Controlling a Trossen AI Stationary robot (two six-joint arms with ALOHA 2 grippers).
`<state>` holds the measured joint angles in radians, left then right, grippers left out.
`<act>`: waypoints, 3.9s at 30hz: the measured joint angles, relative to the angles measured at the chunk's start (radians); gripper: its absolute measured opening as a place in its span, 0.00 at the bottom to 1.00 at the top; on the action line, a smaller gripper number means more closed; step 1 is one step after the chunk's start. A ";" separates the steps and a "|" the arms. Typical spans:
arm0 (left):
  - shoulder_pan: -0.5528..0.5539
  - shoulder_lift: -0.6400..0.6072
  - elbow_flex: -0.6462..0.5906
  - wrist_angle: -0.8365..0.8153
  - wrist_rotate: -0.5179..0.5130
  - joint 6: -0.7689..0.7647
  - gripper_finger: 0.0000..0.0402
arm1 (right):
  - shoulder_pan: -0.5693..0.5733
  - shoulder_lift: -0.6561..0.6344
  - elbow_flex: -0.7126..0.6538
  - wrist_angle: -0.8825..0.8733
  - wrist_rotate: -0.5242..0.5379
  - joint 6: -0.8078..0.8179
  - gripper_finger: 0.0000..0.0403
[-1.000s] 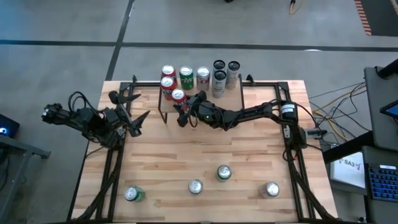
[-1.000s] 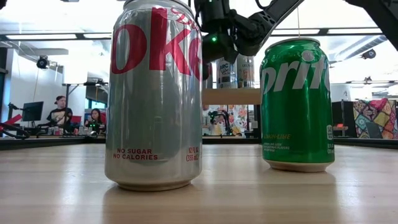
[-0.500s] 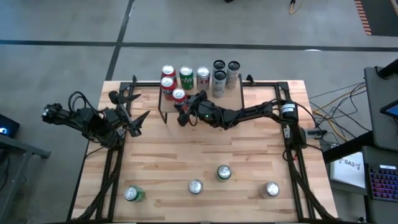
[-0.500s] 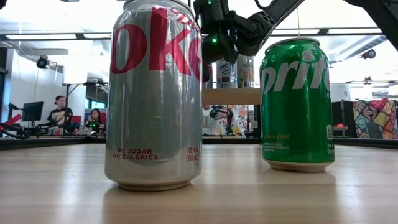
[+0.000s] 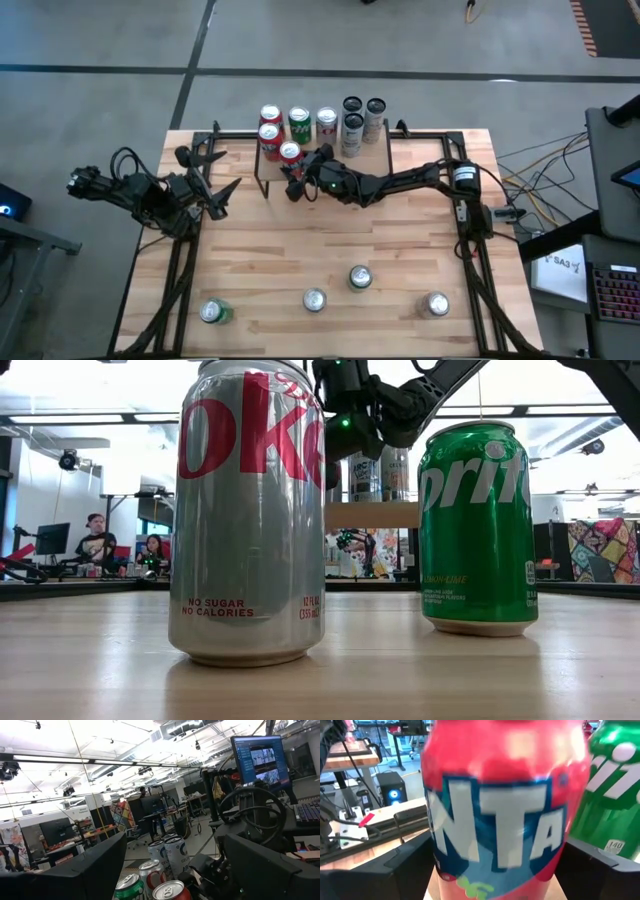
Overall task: Place canned beverage on shelf
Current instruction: Put the orange soda can on the shelf aligned with the other orange soda can, then adjust the orange soda cans
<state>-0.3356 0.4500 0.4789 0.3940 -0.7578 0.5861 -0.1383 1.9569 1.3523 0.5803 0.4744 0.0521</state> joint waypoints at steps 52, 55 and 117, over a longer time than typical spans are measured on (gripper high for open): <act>0.000 0.000 0.000 -0.004 0.000 -0.001 0.80 | 0.036 -0.173 0.002 -0.060 -0.011 -0.073 0.85; 0.000 0.000 0.000 -0.005 0.000 -0.001 0.80 | 0.043 -0.204 0.002 -0.102 -0.011 -0.079 0.85; 0.008 0.080 0.125 -0.242 -0.123 -0.225 0.69 | -0.198 -0.192 0.586 -1.012 -0.428 -0.225 0.03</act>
<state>-0.3271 0.5302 0.6037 0.1517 -0.8812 0.3609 -0.3360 1.7644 1.9379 -0.4322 0.0468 -0.1727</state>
